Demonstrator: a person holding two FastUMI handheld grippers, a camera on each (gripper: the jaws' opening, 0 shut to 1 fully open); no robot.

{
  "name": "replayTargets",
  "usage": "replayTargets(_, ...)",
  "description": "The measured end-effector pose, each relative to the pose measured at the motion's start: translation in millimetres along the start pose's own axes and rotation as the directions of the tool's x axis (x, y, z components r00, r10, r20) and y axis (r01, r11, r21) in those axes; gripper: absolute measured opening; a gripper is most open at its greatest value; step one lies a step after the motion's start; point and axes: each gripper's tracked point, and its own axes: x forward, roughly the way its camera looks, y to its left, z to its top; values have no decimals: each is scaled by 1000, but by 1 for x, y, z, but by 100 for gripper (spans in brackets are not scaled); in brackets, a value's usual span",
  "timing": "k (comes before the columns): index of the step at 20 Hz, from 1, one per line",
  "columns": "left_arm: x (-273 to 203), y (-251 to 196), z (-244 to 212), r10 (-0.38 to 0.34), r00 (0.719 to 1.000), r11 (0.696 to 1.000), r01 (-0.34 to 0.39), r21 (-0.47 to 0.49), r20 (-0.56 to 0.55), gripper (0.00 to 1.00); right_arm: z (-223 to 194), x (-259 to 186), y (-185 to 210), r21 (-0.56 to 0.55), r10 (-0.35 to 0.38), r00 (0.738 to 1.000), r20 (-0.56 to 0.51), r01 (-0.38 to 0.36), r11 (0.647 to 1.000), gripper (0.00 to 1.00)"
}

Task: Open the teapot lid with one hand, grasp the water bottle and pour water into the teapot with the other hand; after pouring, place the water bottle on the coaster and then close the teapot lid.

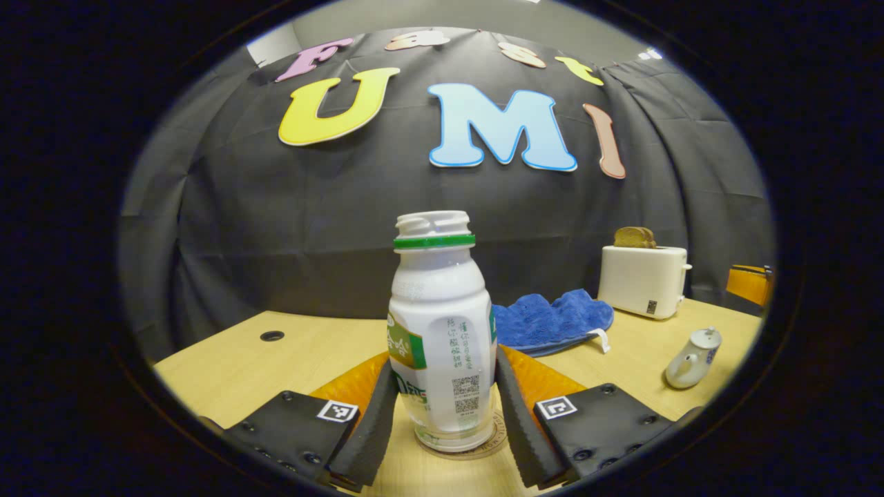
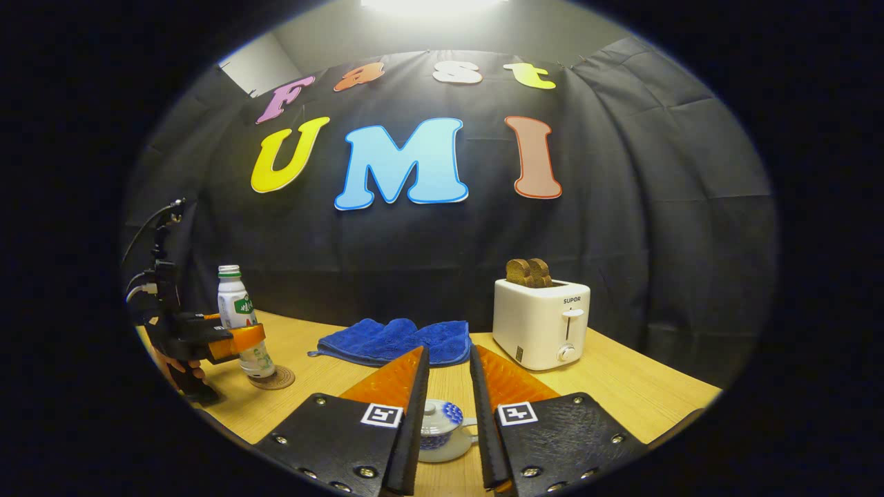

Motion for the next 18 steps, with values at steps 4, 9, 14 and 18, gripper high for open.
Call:
replayTargets(4, 6, -6, 0, -18, 1000, 1000, 18, 4, -7, 84, -2, 1, -2, 6, -8, 1000, -2, 8, 1000, 36)
replayTargets(9, 12, -10, -7, -18, 999, 999, 19, 43, -30, 84, -6, 2, 1, -1, 0, 1000, -17, 0, 1000, 36)
replayTargets(14, 13, -13, -8, -38, 999, 999, 38, 22, -30, 85, -7, 3, 3, -8, 8, 1000, -19, -8, 1000, 36)
replayTargets(18, 10, -12, 0, -48, 999, 998, 48, -30, 11, 100, -10, 4, 3, -3, 11, 1000, -26, -11, 1000, 36)
